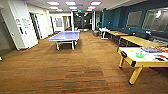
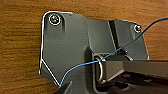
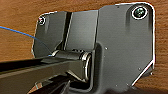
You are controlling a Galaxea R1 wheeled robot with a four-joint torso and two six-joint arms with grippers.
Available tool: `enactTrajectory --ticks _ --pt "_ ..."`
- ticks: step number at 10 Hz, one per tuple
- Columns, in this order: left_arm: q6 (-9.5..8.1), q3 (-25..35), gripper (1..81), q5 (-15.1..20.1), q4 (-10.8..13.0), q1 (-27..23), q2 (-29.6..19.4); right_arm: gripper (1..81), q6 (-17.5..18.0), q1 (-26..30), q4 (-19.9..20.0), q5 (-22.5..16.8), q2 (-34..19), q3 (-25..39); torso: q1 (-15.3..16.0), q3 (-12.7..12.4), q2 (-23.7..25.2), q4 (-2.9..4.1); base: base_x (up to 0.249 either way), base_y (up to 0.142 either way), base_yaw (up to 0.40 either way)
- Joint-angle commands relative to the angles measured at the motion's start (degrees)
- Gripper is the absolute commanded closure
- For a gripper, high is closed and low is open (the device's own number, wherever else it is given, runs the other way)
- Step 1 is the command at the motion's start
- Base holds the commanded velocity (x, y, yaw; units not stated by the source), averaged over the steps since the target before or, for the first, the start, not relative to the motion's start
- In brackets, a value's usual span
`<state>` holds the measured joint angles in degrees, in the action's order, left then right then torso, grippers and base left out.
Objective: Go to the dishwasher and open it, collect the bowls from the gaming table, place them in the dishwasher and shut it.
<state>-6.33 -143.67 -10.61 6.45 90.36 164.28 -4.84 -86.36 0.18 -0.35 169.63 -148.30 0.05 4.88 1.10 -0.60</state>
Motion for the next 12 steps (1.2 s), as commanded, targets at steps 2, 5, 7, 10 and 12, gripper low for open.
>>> enactTrajectory --ticks 2,5,7,10,12 --pt "-0.09 0.2 1.0 2.7 0.8 -1.7 -0.7 1.0 -0.1 2.3 -0.4 -3.3 -0.1 0.1 -0.1 0.0 0.0 0.00 0.193 0.000 0.000" --pt "-0.09 0.2 1.0 2.7 0.8 -1.7 -0.6 1.0 -0.1 2.4 -0.4 -3.5 -0.1 0.0 -0.1 0.0 0.0 0.00 0.202 0.000 0.000" --pt "-0.09 0.2 1.0 2.7 0.8 -1.7 -0.6 1.0 -0.1 2.5 -0.4 -3.6 -0.1 0.0 -0.1 0.0 0.0 0.00 0.204 0.000 0.000" --pt "-0.09 0.2 1.0 2.7 0.8 -1.7 -0.5 1.0 -0.1 2.5 -0.4 -3.6 0.0 0.0 -0.1 0.0 0.0 0.00 0.204 0.000 0.000" --pt "-0.09 0.2 1.0 2.7 0.8 -1.7 -0.5 1.0 -0.1 2.5 -0.4 -3.6 0.1 0.0 -0.1 0.0 0.0 0.00 0.184 0.000 0.000"
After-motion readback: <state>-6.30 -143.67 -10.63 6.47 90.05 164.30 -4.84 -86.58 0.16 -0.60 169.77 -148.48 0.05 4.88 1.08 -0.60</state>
